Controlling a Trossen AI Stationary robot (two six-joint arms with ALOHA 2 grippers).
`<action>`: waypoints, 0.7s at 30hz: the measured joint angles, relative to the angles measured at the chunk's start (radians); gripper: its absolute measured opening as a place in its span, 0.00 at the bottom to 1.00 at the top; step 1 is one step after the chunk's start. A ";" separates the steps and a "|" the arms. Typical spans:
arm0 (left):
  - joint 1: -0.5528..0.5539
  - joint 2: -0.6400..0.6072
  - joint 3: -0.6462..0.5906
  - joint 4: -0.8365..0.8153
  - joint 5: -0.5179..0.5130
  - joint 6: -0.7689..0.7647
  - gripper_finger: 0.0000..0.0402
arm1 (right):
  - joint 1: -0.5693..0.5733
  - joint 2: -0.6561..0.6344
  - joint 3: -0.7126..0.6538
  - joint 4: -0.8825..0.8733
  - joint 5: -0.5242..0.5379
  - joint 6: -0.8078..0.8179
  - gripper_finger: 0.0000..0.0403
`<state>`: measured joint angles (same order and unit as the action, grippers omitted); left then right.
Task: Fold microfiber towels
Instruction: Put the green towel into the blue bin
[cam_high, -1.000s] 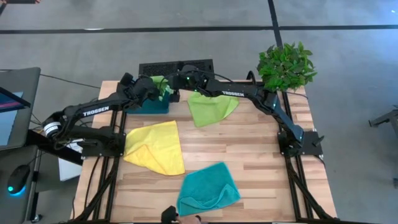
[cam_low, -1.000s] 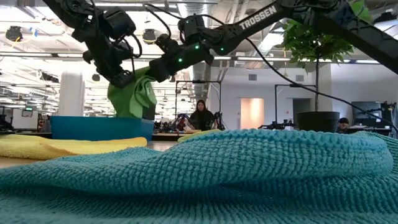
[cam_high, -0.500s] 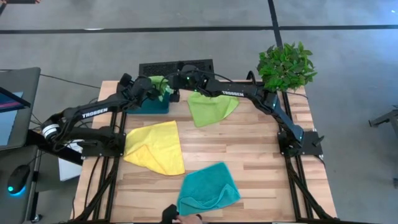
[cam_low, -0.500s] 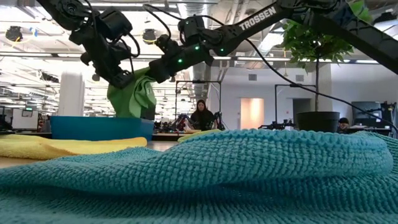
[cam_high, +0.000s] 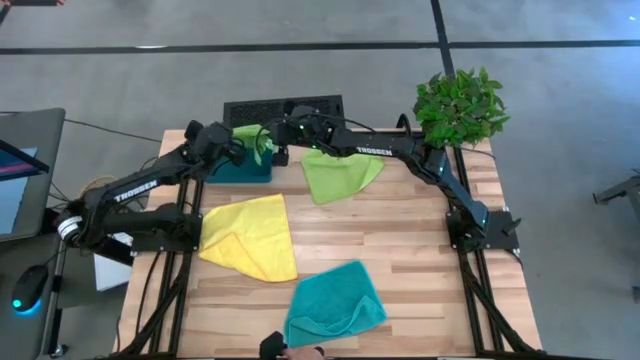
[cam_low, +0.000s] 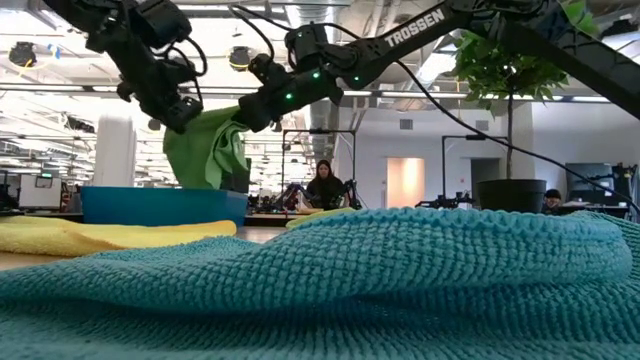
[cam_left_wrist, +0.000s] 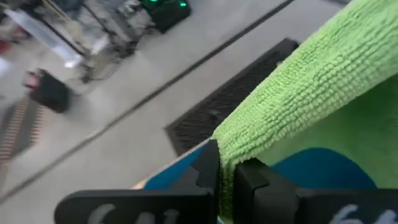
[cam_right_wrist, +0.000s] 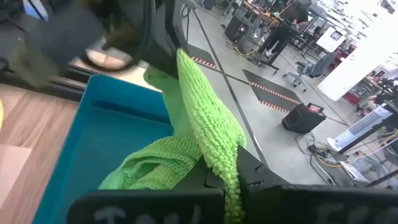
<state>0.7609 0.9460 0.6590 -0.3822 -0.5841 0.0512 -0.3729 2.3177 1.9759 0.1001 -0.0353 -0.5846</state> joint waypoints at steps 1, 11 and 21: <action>0.007 -0.026 0.000 -0.014 0.019 -0.009 0.00 | 0.001 0.000 0.000 0.000 0.000 0.000 0.03; 0.016 -0.219 -0.012 -0.086 0.121 -0.032 0.00 | 0.004 -0.005 0.002 0.031 -0.042 0.000 0.03; 0.016 -0.236 -0.223 0.182 0.132 0.025 0.00 | 0.004 -0.005 -0.001 0.004 -0.050 -0.014 0.03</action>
<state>0.7773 0.7101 0.4355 -0.2003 -0.4518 0.0758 -0.3691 2.3131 1.9747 0.1036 -0.0852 -0.5991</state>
